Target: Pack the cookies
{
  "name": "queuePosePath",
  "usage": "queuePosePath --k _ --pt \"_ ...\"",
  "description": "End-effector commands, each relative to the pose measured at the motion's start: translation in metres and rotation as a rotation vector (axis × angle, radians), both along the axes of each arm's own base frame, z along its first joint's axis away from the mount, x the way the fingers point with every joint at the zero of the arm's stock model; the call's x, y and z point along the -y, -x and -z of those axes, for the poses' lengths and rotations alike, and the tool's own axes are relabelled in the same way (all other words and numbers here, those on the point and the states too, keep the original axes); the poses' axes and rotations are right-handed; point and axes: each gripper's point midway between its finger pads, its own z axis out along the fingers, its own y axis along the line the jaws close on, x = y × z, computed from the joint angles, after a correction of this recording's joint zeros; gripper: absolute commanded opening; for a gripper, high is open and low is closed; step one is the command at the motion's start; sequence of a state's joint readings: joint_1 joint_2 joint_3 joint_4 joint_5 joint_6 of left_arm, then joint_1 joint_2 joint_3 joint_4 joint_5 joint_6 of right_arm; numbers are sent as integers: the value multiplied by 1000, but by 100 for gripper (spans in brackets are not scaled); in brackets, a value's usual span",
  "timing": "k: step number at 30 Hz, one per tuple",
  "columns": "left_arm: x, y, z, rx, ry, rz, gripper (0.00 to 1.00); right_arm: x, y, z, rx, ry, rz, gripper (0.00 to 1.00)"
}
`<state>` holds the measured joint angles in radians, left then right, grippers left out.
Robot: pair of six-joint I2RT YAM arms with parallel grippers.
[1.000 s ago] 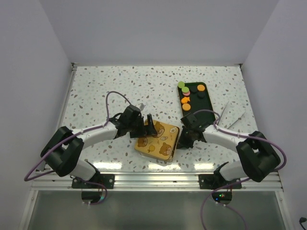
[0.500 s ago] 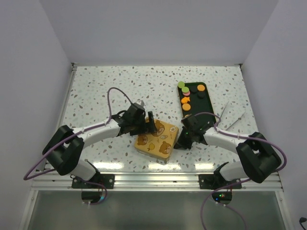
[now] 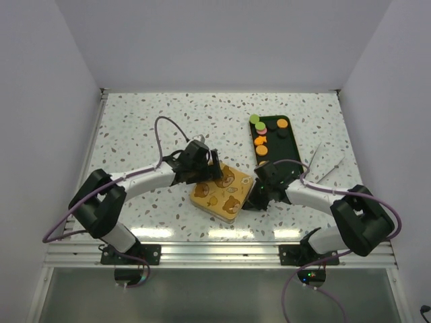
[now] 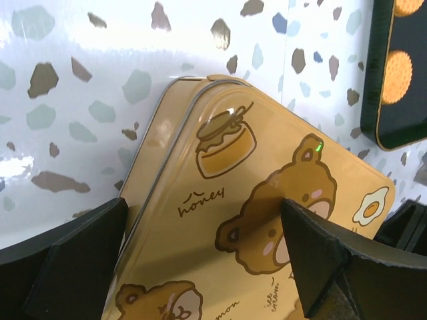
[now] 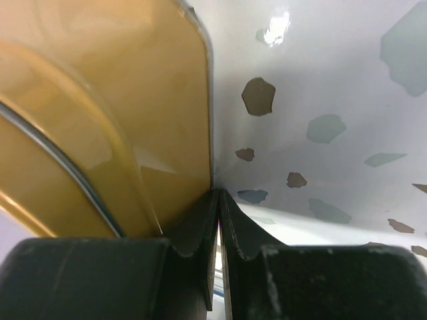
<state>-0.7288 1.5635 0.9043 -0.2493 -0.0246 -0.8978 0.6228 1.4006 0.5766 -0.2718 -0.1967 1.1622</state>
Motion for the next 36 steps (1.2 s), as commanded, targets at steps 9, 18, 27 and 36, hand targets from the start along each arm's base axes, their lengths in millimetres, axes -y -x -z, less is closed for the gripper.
queuePosePath --k 9,18,27,36 --pt "59 30 5 -140 107 121 100 -39 -26 -34 141 -175 -18 11" --pt "52 36 24 -165 49 129 100 10 -19 -54 149 59 -52 11" --pt "51 37 30 -175 31 131 100 71 -40 -138 369 147 49 14" --pt "48 41 34 -187 25 131 100 53 -54 -132 379 40 63 11"
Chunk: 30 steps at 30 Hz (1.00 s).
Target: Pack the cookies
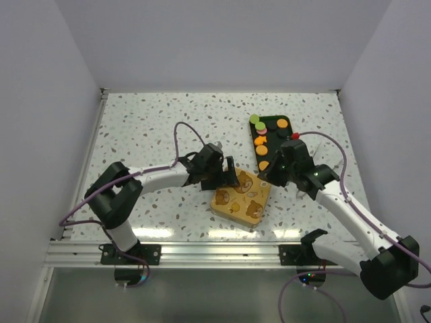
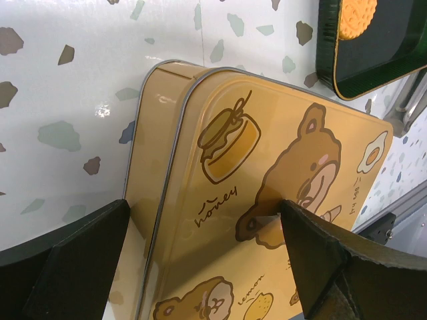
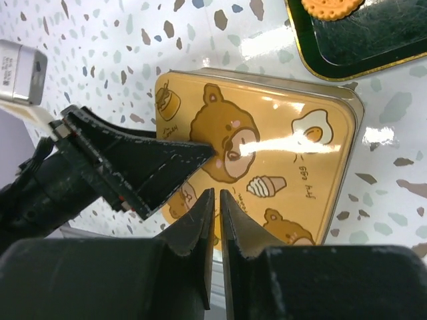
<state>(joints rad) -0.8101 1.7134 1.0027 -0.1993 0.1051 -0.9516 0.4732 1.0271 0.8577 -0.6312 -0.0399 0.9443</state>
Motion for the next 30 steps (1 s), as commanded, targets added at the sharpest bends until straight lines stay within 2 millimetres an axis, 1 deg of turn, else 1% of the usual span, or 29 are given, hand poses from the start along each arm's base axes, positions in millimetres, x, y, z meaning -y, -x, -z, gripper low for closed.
queuePosePath --k 1,2,3,4,5,7,9,12,15,16,17,18,19,20,21,22,23,24,25,26,27,28,29,30 --pt "-14 23 24 -86 -75 19 100 7 11 41 -82 7 13 11" --pt "-15 23 24 -82 -78 17 100 11 12 52 -107 -5 45 10" --pt "-16 24 22 -81 -79 16 100 13 19 64 -135 -18 51 9" --pt "-17 25 23 -82 -80 18 100 20 34 93 -205 -14 74 9" --pt "-18 25 22 -80 -80 17 100 24 31 100 -204 -35 102 8" --pt "-20 26 21 -79 -79 17 100 32 40 120 -268 -33 124 7" --pt "-21 27 20 -78 -80 16 100 41 41 126 -295 3 131 5" --pt "-22 27 17 -73 -78 14 100 41 37 123 -298 26 116 5" --pt "-24 25 14 -63 -83 7 100 39 31 108 -262 9 117 5" --pt "-25 25 10 -57 -84 6 100 38 25 99 -236 4 114 5" --pt "-28 23 9 -45 -94 1 100 40 25 90 -215 8 115 5" --pt "-30 21 4 -37 -94 -8 100 40 23 83 -200 9 111 6" --pt "-33 18 1 -28 -96 -16 100 38 15 68 -159 1 104 7" --pt "-36 15 -2 -16 -103 -25 100 39 16 62 -154 15 89 10" --pt "-43 11 -10 -5 -100 -44 100 40 12 52 -127 20 89 12" --pt "-46 7 -16 8 -99 -55 100 38 4 32 -78 15 75 15" --pt "-52 2 -20 26 -105 -69 100 39 3 24 -66 18 70 22" --pt "-61 -3 -31 41 -102 -93 100 38 0 12 -37 16 67 28" --pt "-66 -8 -37 60 -103 -103 100 37 -7 -8 15 9 55 34" --pt "-71 -11 -44 71 -100 -110 100 37 -8 -18 34 8 49 45" --pt "-87 -18 -54 95 -115 -156 100 36 -10 -27 55 6 42 51" --pt "-94 -22 -61 113 -115 -172 100 35 -15 -46 101 4 33 55" --pt "-103 -27 -67 137 -129 -182 100 35 -15 -53 115 6 25 59" --pt "-118 -33 -80 158 -134 -220 100 35 -16 -61 131 8 17 62"
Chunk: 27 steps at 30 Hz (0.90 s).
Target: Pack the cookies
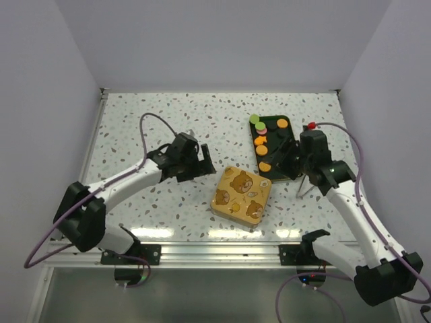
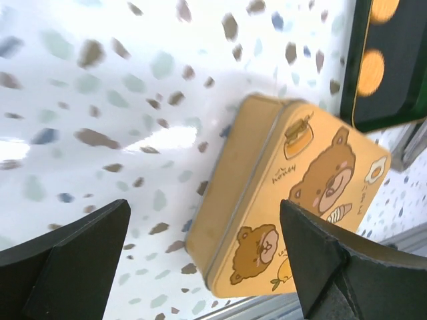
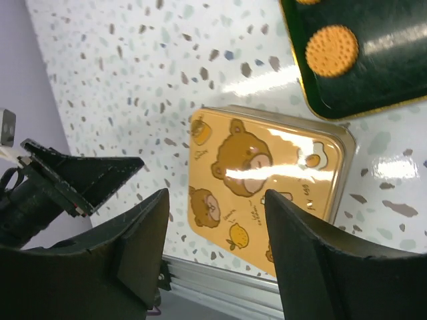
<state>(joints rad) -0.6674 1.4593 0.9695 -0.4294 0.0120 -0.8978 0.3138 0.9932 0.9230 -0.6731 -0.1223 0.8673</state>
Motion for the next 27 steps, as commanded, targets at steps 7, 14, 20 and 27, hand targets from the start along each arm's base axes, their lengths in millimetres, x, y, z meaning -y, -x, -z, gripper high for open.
queuePosePath --k 7,14,20,27 --pt "-128 -40 -80 284 -254 -206 100 -3 1 -95 263 39 -157 73" --pt "-195 -48 -120 631 -414 -383 100 -7 14 -117 354 31 -239 93" --pt "-238 -33 -87 818 -590 -455 100 -4 22 -133 412 49 -256 99" --pt "-261 -28 -8 813 -717 -430 100 -5 30 -123 428 30 -270 99"
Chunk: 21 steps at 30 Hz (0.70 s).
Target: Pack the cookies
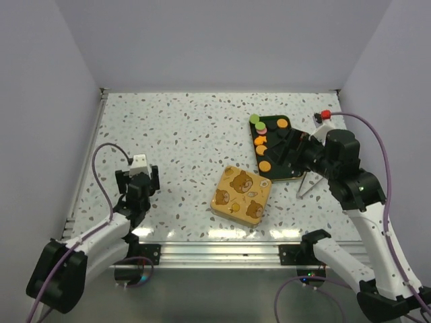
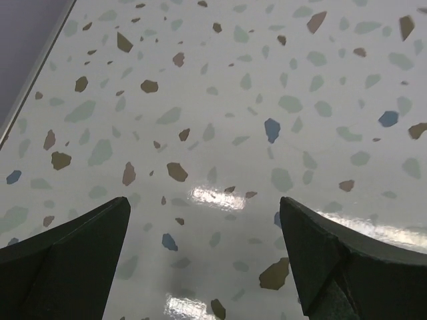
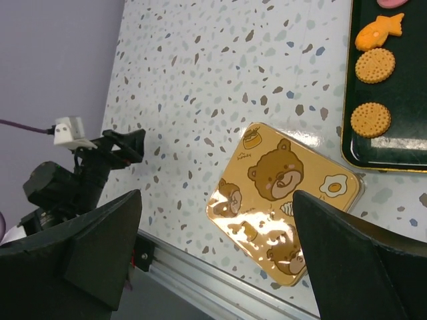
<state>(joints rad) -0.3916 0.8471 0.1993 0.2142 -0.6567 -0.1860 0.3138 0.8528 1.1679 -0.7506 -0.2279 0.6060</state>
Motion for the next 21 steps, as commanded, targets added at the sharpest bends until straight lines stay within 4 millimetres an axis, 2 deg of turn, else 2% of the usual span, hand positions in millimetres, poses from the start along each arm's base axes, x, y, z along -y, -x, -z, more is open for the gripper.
queuePosePath --k 1,3,7,8,10,12,13,14,15,16,17,18,20,21 --pt "-13 -19 -17 165 -11 -51 100 0 8 -8 81 -10 -30 99" --pt "-14 -29 -17 177 -6 -38 100 2 9 -5 97 -5 -23 99" --pt "-9 -50 -33 277 -4 56 100 8 9 0 116 26 -10 99" --pt "-17 -57 -29 264 -7 39 100 9 7 3 107 37 0 99" --pt "-17 -72 -37 290 7 68 100 12 4 8 91 61 11 99" --pt "-29 -83 -44 338 16 56 100 16 0 12 75 77 34 99" --pt "-27 -88 -45 352 45 80 100 16 -2 13 72 84 38 99" --pt "-36 -93 -37 350 74 74 100 16 -4 15 65 89 42 99" --pt "-34 -96 -38 370 74 94 100 17 -5 16 63 93 48 99" --pt "-15 -100 -33 330 37 220 99 18 -6 17 59 96 51 99" --pt "-6 -100 -29 325 36 258 96 19 -7 21 48 104 59 99" --pt "-6 -96 -28 332 8 271 97 20 -8 25 39 113 67 99" --pt "-10 -86 -36 396 12 243 100 25 -10 34 18 129 96 99" --pt "-12 -88 -33 382 40 215 100 28 -11 43 -2 141 113 99"
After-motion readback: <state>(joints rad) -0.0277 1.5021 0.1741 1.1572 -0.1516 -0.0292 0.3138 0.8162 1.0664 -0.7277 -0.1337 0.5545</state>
